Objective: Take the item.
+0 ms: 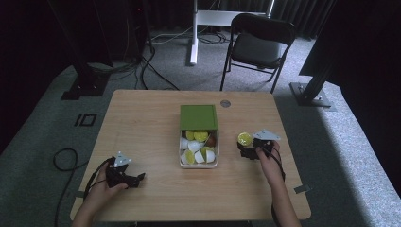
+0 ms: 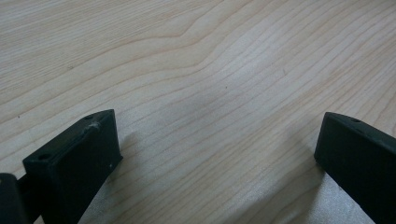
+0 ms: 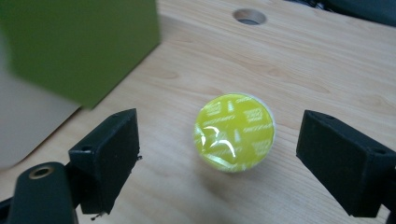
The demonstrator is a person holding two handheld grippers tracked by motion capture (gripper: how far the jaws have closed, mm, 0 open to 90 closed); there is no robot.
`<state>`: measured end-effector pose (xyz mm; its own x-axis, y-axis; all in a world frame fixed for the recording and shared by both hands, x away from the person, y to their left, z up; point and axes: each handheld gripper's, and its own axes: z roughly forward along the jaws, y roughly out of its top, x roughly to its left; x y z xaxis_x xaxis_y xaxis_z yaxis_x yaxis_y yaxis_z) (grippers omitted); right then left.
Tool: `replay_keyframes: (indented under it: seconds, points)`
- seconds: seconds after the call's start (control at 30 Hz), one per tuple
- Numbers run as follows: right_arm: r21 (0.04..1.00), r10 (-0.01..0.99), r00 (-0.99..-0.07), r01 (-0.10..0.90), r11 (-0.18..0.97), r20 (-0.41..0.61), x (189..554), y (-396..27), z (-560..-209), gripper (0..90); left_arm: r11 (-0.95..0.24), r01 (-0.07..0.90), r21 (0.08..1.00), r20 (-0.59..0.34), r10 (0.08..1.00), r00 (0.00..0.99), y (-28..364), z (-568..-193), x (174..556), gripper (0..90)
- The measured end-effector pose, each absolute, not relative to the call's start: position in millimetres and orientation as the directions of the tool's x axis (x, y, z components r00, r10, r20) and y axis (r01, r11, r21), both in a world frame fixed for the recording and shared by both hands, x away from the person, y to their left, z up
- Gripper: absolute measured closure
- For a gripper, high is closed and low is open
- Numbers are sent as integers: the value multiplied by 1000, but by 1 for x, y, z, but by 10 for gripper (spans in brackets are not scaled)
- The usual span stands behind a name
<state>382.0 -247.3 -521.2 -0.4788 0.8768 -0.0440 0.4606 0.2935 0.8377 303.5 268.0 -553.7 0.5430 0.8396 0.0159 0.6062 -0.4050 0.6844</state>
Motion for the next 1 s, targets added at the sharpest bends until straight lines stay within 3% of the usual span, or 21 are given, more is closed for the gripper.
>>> replay_keyframes:
  seconds: [0.33,0.57,1.0]
  points:
    - [823,762,-646,403,400,-54,358,-252,-524,140,-405,606,685,16,840,543,268,-554,304,10]
    - [815,702,-711,379,438,-47,346,-251,-530,161,-403,607,685,15,840,542,268,-554,303,10]
    - [801,466,-884,244,547,-49,324,-245,-543,164,-403,607,685,15,840,542,268,-554,303,10]
